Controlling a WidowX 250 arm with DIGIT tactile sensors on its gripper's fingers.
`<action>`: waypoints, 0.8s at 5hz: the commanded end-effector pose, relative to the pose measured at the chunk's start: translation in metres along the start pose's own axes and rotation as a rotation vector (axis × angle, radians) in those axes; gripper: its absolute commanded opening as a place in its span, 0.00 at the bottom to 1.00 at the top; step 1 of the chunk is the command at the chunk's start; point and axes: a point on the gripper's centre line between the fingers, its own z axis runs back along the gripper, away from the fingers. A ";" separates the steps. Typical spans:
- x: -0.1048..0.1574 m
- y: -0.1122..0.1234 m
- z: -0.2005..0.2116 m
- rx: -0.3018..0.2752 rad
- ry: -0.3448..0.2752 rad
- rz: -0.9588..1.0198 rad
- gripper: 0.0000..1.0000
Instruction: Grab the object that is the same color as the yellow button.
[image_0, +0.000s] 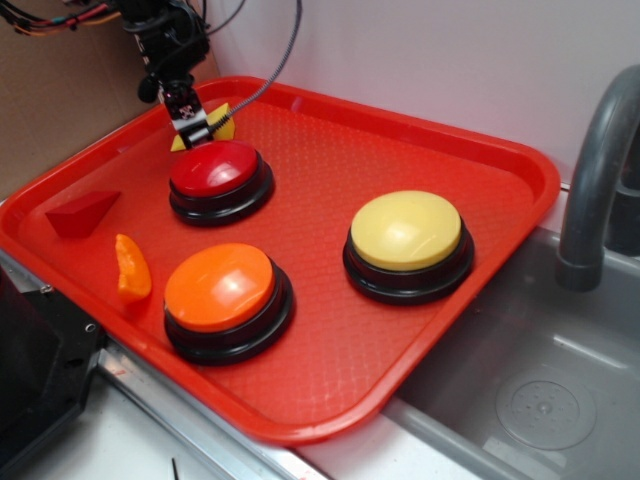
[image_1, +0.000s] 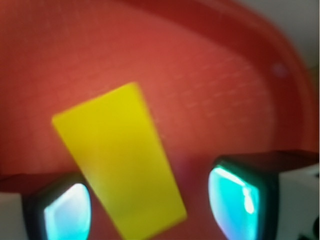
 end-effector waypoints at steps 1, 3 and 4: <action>0.021 -0.005 0.008 0.044 -0.037 -0.031 1.00; 0.019 -0.010 0.007 0.032 -0.049 -0.004 0.00; 0.019 -0.005 0.009 0.023 -0.041 0.034 0.00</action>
